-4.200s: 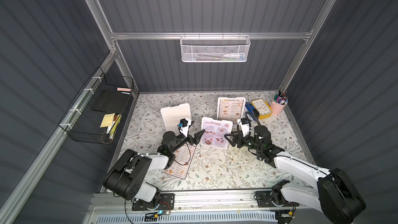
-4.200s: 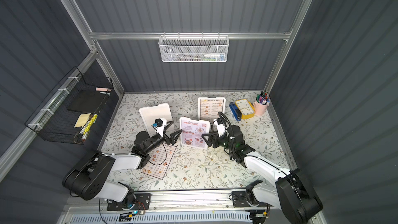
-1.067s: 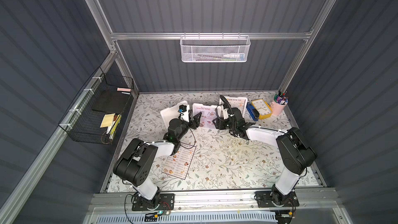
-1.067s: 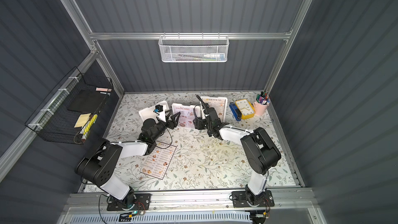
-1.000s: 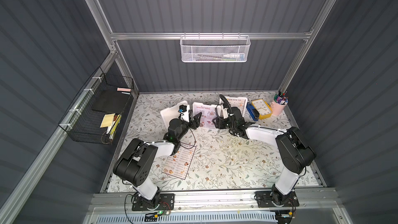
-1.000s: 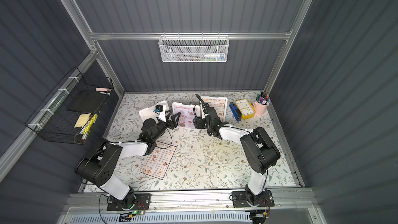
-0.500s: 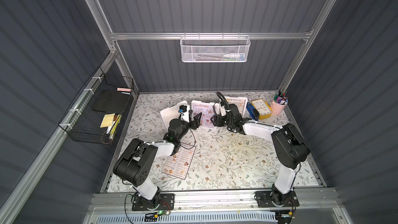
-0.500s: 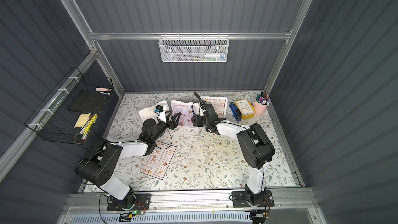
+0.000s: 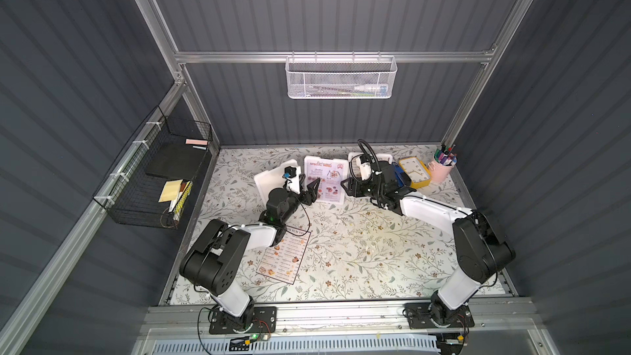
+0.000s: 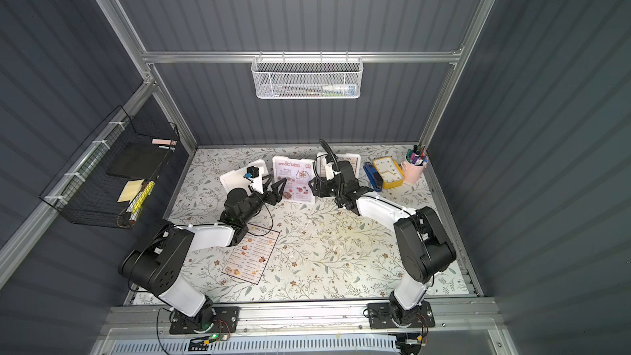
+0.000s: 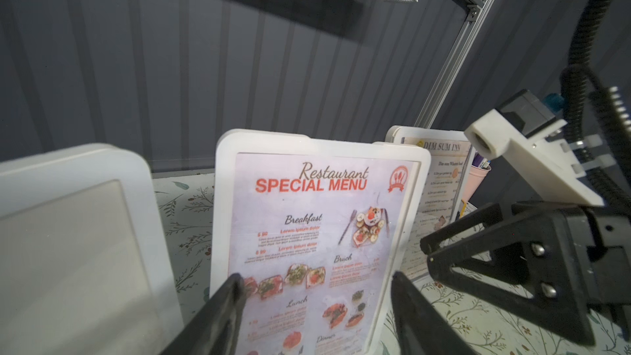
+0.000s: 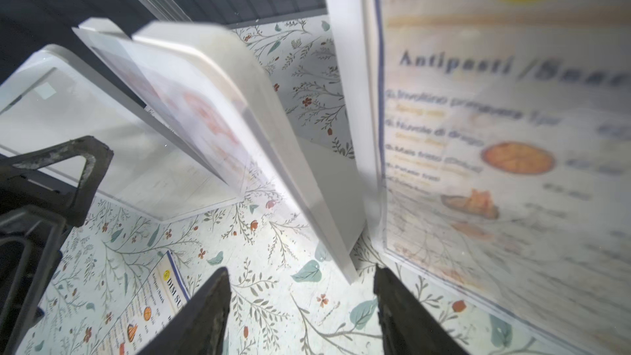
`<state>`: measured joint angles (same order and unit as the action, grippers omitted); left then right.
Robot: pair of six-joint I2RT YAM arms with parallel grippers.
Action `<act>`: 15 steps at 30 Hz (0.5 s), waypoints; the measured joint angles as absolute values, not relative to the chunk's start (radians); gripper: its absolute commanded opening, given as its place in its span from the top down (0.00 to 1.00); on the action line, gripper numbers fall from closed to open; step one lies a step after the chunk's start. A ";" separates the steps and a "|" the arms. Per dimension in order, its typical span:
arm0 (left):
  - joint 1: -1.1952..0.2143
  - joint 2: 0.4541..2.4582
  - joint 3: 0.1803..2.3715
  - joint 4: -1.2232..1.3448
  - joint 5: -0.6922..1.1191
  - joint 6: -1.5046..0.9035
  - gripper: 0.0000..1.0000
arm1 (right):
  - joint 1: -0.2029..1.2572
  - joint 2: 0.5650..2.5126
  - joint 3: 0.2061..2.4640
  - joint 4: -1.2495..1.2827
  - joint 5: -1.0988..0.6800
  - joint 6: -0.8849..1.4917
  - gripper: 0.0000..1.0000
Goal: Insert the menus into the narrow rack
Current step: Move the narrow rack to the center of the board.
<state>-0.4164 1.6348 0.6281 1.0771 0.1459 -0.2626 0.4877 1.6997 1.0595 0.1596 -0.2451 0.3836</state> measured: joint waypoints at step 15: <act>-0.416 1.807 0.743 1.083 0.173 -0.263 0.31 | 0.512 1.925 1.134 0.186 -0.263 0.466 0.51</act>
<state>-0.4164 1.8072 0.7425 1.0832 0.1730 -0.2626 0.5121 1.9251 1.1336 0.1864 -0.2626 0.4660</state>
